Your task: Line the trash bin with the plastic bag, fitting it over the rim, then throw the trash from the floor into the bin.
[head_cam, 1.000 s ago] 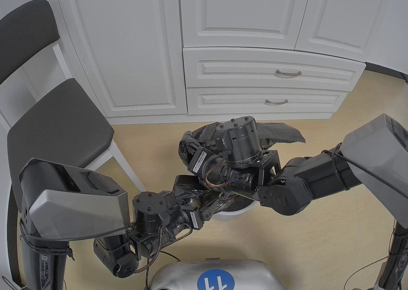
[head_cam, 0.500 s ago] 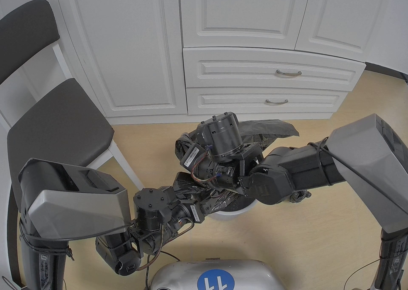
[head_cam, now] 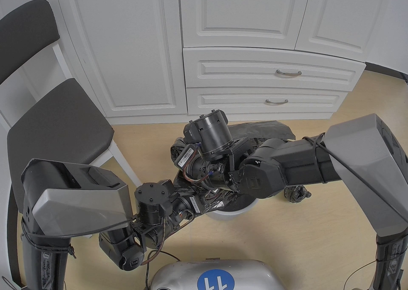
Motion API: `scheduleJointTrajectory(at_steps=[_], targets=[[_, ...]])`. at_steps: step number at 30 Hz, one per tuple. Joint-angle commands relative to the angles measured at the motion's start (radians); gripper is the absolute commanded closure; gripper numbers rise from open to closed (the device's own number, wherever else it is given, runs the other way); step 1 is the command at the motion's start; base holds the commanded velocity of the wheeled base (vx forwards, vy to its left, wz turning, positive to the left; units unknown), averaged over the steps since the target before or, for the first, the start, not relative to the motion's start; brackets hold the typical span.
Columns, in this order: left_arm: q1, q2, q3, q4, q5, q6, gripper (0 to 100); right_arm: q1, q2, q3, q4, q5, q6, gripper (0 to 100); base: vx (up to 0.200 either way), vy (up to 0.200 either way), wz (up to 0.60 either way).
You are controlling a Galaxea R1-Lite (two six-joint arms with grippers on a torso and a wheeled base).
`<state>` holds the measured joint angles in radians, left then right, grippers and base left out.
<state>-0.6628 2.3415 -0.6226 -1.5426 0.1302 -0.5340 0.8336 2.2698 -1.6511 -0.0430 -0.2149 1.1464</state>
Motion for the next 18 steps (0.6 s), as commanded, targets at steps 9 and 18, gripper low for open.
scheduleJointTrajectory(at_steps=[9, 18], targets=[[0.011, 0.032, -0.040, 0.001, 0.023, -0.009, 100, 0.019, -0.006, 0.001, 0.008, 0.000, 0.001, 100, 0.000, 0.000, 0.00], [0.011, 0.032, -0.043, 0.001, 0.028, -0.014, 100, 0.021, -0.001, 0.002, 0.009, -0.001, 0.001, 100, 0.000, 0.000, 0.00]])
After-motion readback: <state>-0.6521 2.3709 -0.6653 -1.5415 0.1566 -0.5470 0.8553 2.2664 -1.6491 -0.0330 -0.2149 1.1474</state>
